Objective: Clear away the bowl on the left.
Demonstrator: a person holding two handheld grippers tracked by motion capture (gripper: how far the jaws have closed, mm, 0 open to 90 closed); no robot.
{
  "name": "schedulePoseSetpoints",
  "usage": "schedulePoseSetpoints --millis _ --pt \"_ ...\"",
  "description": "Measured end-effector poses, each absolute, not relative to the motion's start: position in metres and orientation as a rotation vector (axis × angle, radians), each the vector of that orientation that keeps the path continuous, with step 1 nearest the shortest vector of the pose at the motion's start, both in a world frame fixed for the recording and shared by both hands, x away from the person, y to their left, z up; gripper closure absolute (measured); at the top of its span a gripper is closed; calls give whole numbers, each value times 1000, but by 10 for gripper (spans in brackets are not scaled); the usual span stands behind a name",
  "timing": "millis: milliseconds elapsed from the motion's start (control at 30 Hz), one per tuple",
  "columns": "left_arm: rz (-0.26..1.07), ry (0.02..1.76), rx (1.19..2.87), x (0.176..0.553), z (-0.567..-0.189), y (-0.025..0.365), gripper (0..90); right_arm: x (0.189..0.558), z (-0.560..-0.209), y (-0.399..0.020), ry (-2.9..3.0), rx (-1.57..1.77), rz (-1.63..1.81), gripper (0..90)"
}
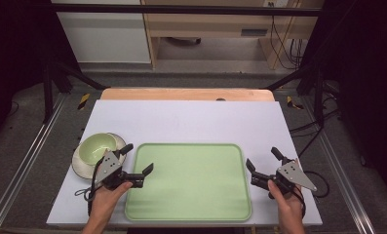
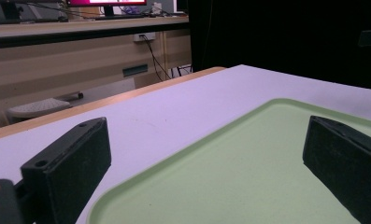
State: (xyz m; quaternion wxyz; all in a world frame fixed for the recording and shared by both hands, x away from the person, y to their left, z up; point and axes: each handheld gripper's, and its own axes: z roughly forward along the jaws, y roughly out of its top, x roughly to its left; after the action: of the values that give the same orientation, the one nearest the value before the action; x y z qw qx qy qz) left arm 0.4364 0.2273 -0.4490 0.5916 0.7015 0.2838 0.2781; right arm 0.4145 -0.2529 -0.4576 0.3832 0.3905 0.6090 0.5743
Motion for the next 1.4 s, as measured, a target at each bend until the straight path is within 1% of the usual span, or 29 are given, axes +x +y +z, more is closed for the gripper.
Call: schedulePoseSetpoints --millis 400,500,833,967,1100,1400 --pt "662 686 1611 434 -444 237 20 416 -456 -250 1551 976 1481 38" --pt "643 694 1605 434 -443 240 28 415 -456 -249 1545 995 1485 40" --pt "662 737 1602 434 -440 249 44 415 -457 -246 1532 1053 1463 40" --pt "681 752 1600 433 -434 255 43 417 -457 -244 1531 1059 1467 35" --pt "758 782 1589 429 -424 264 51 416 -457 -241 1546 1057 1461 35" --pt "805 820 1536 427 -408 288 50 416 -457 -240 1550 1062 1472 35"
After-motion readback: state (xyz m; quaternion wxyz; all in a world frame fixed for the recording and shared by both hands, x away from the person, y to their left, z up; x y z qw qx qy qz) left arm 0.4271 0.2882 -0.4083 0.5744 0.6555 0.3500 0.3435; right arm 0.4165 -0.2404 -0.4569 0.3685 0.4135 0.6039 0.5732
